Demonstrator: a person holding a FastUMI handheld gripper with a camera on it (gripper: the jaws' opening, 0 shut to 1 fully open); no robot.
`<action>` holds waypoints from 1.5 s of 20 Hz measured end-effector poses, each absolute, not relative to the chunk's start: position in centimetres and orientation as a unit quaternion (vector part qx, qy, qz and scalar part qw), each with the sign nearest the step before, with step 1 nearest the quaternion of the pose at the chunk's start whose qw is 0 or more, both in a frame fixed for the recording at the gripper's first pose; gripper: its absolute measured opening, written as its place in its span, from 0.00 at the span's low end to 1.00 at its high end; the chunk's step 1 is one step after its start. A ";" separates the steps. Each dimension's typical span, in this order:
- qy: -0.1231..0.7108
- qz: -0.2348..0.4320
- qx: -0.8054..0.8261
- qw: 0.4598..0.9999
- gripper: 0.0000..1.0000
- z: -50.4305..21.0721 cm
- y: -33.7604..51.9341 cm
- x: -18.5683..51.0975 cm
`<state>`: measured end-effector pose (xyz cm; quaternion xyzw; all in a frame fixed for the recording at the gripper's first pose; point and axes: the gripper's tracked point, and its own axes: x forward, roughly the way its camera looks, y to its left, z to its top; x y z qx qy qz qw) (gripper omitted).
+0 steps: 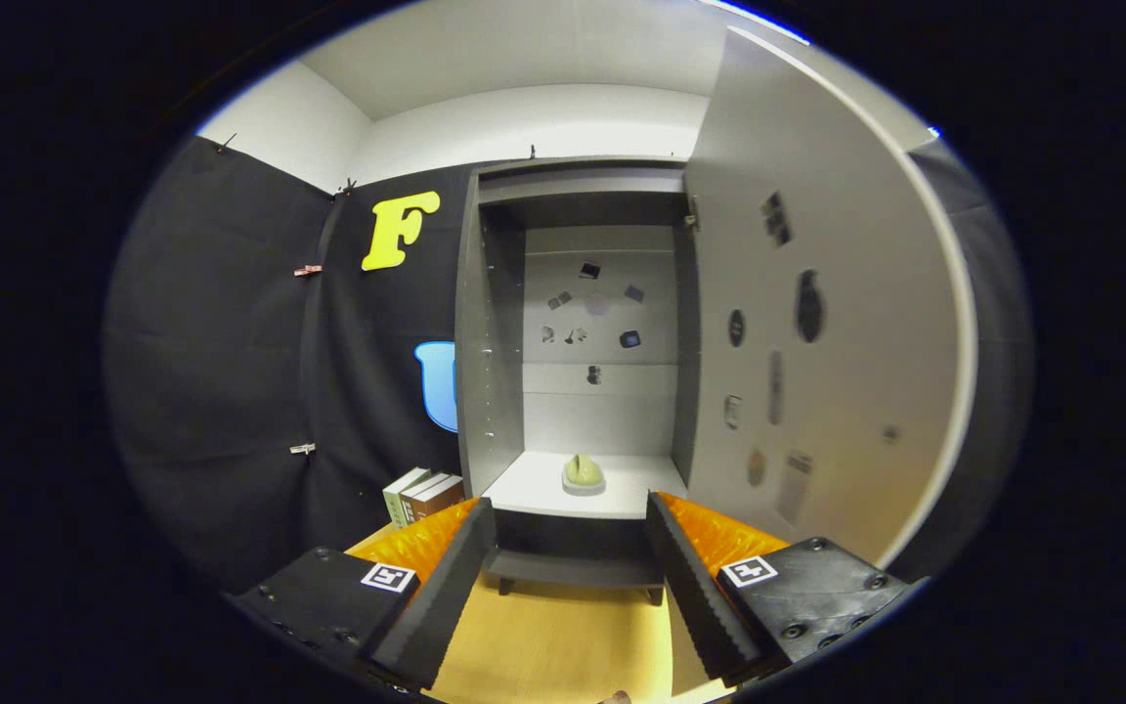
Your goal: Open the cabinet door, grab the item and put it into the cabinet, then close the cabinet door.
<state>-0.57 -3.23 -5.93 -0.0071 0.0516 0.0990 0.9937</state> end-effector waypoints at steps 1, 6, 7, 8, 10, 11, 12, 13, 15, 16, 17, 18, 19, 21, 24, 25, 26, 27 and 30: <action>0.051 0.096 -0.007 0.994 0.98 -5.7 -4.1 -2.1; 0.060 0.078 -0.001 0.995 0.98 -5.3 -9.7 -7.8; 0.067 0.069 -0.003 0.995 0.97 -4.7 -10.5 -8.5; 0.077 0.055 -0.005 0.995 0.98 -5.1 -12.3 -9.3; 0.081 0.027 -0.005 0.996 0.98 -5.0 -16.0 -10.6; 0.082 0.014 0.000 0.996 0.98 -5.0 -17.8 -10.7; 0.083 0.004 0.005 0.996 0.98 -5.1 -19.5 -10.8; 0.084 -0.001 0.009 0.996 0.99 -5.2 -21.1 -10.5; 0.091 -0.007 0.023 0.996 0.99 -5.8 -23.7 -9.5; 0.094 -0.005 0.033 0.995 0.99 -6.3 -24.7 -8.9; 0.101 0.001 0.045 0.994 0.99 -6.7 -25.4 -8.3; 0.108 0.010 0.052 0.993 0.98 -7.2 -25.6 -7.6; 0.111 0.023 0.053 0.992 0.98 -7.6 -25.7 -7.0; 0.117 0.054 0.047 0.991 0.98 -8.4 -25.4 -5.7; 0.118 0.101 0.046 0.987 0.98 -9.1 -24.2 -4.2; 0.119 0.114 0.046 0.985 0.98 -9.3 -23.8 -3.8; 0.119 0.125 0.044 0.984 0.98 -9.5 -23.4 -3.5; 0.120 0.135 0.042 0.983 0.98 -9.7 -23.0 -3.2; 0.123 0.161 0.031 0.979 0.98 -10.0 -21.6 -3.3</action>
